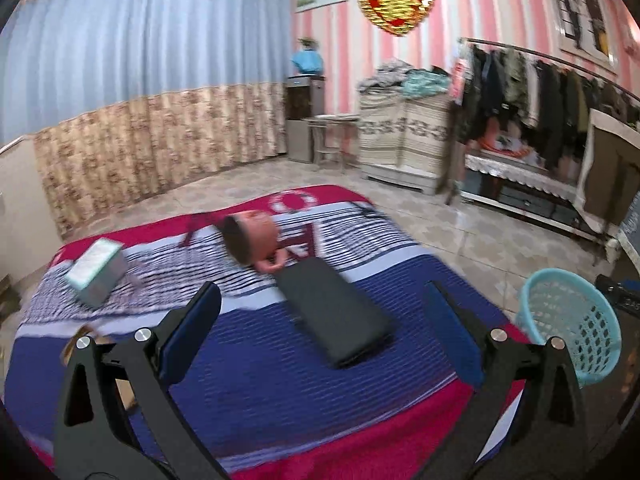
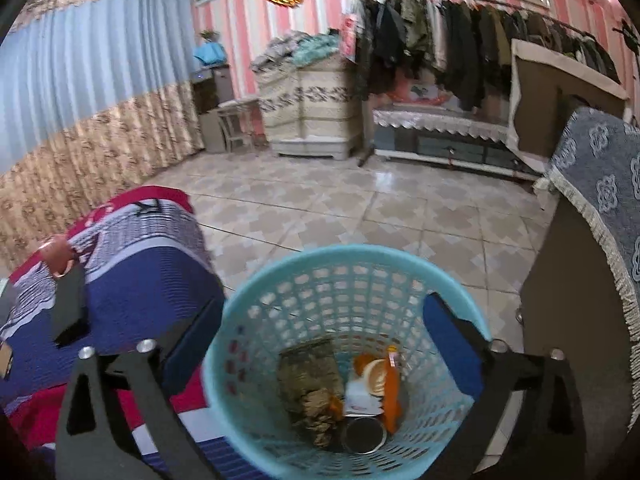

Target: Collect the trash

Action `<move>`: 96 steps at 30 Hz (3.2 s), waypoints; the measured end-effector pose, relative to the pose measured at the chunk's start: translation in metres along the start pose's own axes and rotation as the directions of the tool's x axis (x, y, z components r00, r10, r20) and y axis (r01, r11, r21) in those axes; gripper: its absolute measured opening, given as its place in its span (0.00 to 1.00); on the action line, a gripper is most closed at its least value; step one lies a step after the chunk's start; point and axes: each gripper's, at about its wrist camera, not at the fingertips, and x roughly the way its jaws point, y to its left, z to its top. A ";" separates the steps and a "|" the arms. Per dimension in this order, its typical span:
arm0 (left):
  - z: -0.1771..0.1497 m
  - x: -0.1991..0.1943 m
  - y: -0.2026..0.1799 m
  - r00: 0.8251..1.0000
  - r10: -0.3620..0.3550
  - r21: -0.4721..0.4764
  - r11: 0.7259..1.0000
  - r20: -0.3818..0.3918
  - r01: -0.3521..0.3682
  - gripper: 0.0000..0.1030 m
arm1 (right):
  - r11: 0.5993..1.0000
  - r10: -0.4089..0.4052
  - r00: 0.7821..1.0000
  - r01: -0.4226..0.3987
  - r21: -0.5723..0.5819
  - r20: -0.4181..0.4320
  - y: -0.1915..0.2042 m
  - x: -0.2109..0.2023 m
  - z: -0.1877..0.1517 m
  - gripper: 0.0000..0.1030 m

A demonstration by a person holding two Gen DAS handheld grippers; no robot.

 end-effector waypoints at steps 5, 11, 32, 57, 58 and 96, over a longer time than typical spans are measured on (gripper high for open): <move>-0.020 -0.030 0.030 0.999 0.035 -0.058 0.998 0.009 -0.034 0.94 | 0.994 0.090 0.995 -0.087 -0.058 0.048 0.028 -0.028 -0.004 0.96; -0.034 -0.060 0.050 1.000 0.025 -0.090 0.996 -0.012 -0.025 0.95 | 0.986 0.146 0.981 -0.135 -0.096 0.125 0.061 -0.068 -0.015 0.96; -0.065 -0.127 0.055 0.995 0.070 -0.083 0.994 0.076 -0.064 0.95 | 0.952 0.229 0.966 -0.198 -0.233 0.117 0.123 -0.151 -0.094 0.96; -0.079 -0.146 0.038 0.991 0.033 -0.038 0.999 0.129 -0.028 0.95 | 0.953 0.217 0.961 -0.170 -0.251 0.171 0.133 -0.167 -0.104 0.96; -0.079 -0.146 0.038 0.991 0.028 -0.040 0.999 0.128 -0.024 0.95 | 0.953 0.217 0.961 -0.170 -0.250 0.171 0.133 -0.167 -0.104 0.96; -0.080 -0.144 0.043 0.992 0.012 -0.052 0.999 0.122 -0.006 0.95 | 0.953 0.216 0.961 -0.169 -0.252 0.171 0.133 -0.167 -0.104 0.96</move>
